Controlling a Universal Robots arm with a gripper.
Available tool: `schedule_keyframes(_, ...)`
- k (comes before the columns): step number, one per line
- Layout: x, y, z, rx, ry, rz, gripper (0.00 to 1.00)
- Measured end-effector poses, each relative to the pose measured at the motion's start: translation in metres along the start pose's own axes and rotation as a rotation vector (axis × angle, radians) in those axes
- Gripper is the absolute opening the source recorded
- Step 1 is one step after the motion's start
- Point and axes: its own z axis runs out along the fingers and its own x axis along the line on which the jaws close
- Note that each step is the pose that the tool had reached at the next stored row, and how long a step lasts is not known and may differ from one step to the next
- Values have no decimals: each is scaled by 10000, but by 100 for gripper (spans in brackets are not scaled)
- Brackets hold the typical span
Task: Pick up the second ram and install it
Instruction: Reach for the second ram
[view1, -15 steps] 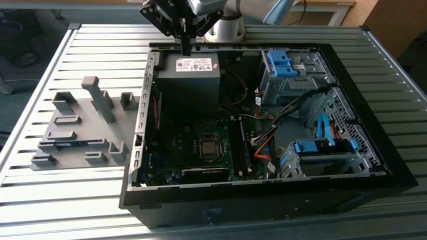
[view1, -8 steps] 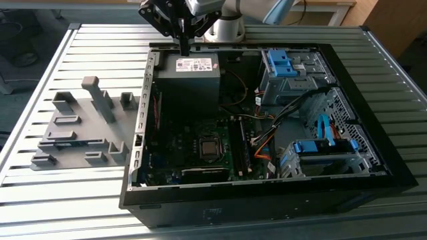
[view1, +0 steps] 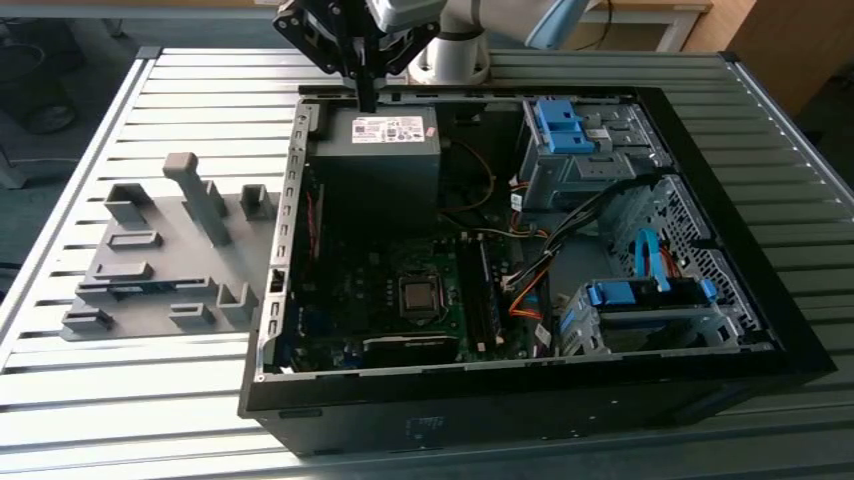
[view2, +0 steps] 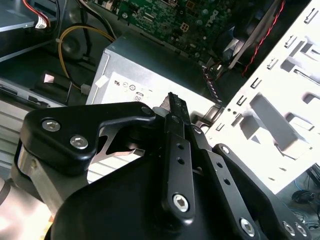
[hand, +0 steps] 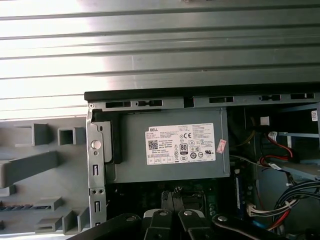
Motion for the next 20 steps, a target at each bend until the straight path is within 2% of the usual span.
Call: schedule_keyframes(20, 75, -6, 9, 1, 4, 0, 11)
